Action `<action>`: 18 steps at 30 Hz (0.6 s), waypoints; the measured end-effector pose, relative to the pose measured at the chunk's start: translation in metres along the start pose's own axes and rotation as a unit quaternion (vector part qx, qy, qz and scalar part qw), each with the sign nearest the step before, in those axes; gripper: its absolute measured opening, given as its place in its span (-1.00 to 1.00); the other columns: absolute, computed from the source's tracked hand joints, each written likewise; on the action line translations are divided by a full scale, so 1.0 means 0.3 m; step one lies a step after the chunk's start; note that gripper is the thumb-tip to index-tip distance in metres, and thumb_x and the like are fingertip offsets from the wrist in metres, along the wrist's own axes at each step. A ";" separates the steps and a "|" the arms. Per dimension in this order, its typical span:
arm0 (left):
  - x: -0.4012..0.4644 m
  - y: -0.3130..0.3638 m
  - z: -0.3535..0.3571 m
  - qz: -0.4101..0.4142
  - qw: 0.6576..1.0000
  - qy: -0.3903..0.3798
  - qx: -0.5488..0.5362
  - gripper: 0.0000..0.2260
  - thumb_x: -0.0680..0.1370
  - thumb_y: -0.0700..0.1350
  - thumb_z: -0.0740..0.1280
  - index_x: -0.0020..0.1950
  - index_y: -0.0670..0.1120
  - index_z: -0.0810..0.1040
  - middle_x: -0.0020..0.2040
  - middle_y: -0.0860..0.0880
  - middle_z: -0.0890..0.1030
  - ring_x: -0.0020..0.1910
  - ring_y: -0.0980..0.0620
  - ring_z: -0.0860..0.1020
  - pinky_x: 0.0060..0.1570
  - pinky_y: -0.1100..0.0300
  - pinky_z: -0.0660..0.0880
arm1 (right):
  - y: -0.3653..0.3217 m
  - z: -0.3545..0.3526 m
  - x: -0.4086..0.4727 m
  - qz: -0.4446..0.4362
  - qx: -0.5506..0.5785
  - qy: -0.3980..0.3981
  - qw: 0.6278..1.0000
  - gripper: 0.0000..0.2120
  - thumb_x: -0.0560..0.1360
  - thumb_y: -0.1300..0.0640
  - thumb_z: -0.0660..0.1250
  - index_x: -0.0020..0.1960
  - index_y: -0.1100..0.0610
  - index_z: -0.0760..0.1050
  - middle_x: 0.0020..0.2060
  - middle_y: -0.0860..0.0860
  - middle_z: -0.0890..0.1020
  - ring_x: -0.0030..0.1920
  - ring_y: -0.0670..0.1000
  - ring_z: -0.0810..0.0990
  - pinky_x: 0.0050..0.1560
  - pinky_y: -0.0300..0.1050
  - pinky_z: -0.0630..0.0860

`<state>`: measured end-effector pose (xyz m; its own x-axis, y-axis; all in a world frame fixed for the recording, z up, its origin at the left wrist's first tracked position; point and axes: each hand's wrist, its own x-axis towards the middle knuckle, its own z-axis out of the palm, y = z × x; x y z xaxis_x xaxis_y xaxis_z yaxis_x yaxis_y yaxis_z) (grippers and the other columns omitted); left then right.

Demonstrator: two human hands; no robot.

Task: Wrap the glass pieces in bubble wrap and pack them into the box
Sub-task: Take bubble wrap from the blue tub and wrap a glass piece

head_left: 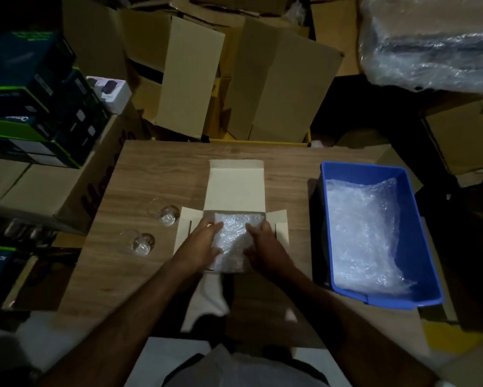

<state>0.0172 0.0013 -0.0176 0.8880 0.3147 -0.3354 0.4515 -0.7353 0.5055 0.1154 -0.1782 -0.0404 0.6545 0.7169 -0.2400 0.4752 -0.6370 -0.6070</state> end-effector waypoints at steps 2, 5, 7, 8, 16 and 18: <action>0.020 0.005 0.007 0.006 0.998 -0.015 0.066 -0.44 0.53 -0.23 0.47 0.51 -0.11 0.38 0.49 -0.11 0.31 0.41 -0.11 0.43 0.39 0.13 0.36 | -0.012 0.020 0.037 0.000 -0.096 -0.034 0.995 -0.30 0.56 0.08 0.40 0.59 0.15 0.17 0.50 0.25 0.25 0.46 0.28 0.31 0.44 0.13 0.30; 0.050 0.016 0.020 0.030 0.986 -0.034 0.158 -0.66 0.63 -0.25 0.29 0.41 -0.20 0.42 0.39 -0.23 0.41 0.25 -0.28 0.54 0.24 -0.11 0.51 | -0.032 0.041 0.073 -0.010 -0.194 -0.078 0.978 -0.27 0.57 0.10 0.37 0.59 0.27 0.09 0.50 0.30 0.28 0.53 0.24 0.22 0.52 0.19 0.09; 0.074 0.028 0.028 0.031 0.969 -0.047 0.242 -0.68 0.61 -0.23 0.29 0.37 -0.16 0.44 0.35 -0.18 0.42 0.17 -0.22 0.58 0.15 -0.07 0.53 | -0.034 0.059 0.090 -0.005 -0.178 -0.092 0.980 -0.34 0.61 0.19 0.31 0.58 0.35 0.08 0.51 0.35 0.25 0.51 0.26 0.29 0.47 0.10 0.27; 0.082 0.037 0.029 0.020 0.961 -0.054 0.269 -0.67 0.59 -0.23 0.32 0.36 -0.15 0.46 0.34 -0.15 0.42 0.18 -0.19 0.58 0.14 -0.03 0.54 | -0.034 0.068 0.094 -0.004 -0.177 -0.101 0.979 -0.40 0.63 0.22 0.27 0.57 0.37 0.10 0.50 0.36 0.26 0.48 0.27 0.35 0.42 0.06 0.35; 0.087 0.011 0.085 0.026 0.938 -0.007 0.345 -0.70 0.60 -0.13 0.29 0.32 -0.14 0.48 0.35 -0.14 0.38 0.27 -0.14 0.42 0.12 0.04 0.39 | -0.063 0.061 0.075 0.010 -0.201 -0.044 0.978 -0.64 0.63 0.12 0.27 0.39 0.22 0.49 0.48 0.25 0.27 0.41 0.23 0.37 0.26 0.10 0.51; 0.074 0.003 0.086 0.044 0.947 0.017 0.317 -0.60 0.51 -0.05 0.44 0.31 -0.11 0.49 0.33 -0.12 0.39 0.25 -0.11 0.43 0.10 0.06 0.40 | -0.078 0.053 0.061 0.001 -0.213 -0.029 0.977 -0.74 0.60 0.14 0.30 0.23 0.21 0.60 0.46 0.22 0.31 0.42 0.23 0.35 0.22 0.09 0.52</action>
<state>0.0351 -0.0077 -0.0450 0.9269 0.2472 -0.2825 0.2426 -0.9688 -0.0517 0.1070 -0.1457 -0.0429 0.6276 0.7223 -0.2905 0.6834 -0.6899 -0.2390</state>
